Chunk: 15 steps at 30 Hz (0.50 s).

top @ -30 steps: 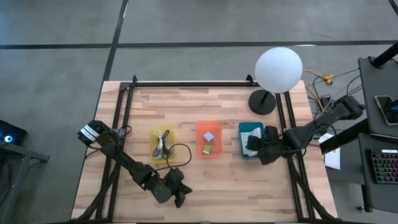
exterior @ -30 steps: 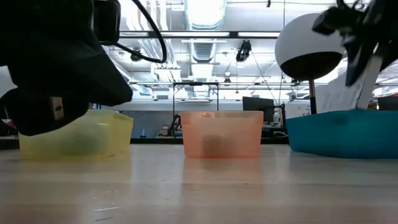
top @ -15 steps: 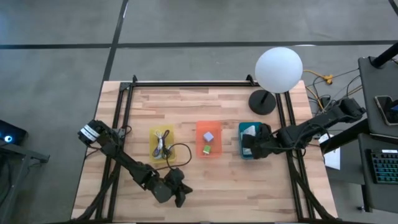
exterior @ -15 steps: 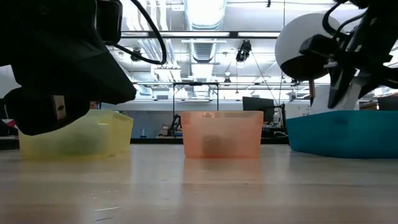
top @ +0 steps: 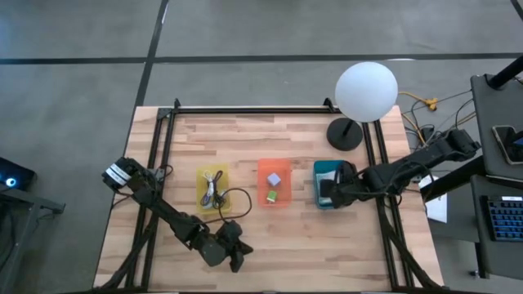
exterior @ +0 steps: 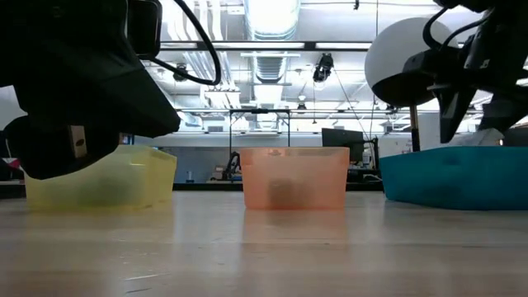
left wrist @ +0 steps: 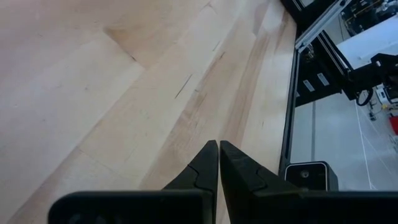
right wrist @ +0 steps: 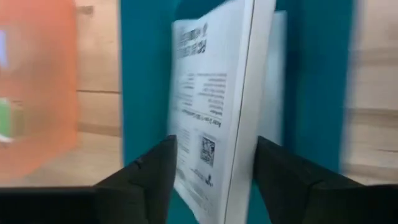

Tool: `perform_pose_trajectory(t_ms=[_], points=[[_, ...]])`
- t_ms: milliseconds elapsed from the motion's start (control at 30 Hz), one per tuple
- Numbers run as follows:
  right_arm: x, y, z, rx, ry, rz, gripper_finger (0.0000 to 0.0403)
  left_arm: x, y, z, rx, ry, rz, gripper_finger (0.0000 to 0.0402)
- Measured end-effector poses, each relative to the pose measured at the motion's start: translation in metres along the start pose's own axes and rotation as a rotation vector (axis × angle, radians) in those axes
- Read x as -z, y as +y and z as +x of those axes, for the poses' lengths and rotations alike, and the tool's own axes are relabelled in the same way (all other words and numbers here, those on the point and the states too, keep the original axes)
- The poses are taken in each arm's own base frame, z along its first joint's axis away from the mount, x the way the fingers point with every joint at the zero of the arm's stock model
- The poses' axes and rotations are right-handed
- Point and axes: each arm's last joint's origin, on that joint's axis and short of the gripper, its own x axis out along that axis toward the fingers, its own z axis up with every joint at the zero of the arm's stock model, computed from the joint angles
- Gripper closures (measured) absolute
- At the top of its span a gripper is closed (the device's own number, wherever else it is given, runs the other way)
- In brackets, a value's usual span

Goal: Pick and place items into bin
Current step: Put the white card reader box into the blue bin, then return to Home Position

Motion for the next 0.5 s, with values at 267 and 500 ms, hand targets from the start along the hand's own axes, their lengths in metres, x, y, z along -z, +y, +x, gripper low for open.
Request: perform_pose_trajectory(t_ms=[267,500], points=[[-0.010,0.011,-0.042,0.101,-0.010,-0.286,0.0204,-0.002,-0.004,0.000,0.010,-0.008,-0.001,0.0402],[-0.003,0.037,-0.087,-0.102,-0.083,-0.567,0.0204,-0.030,-0.010,-0.007,0.035,-0.073,0.051,0.0402]])
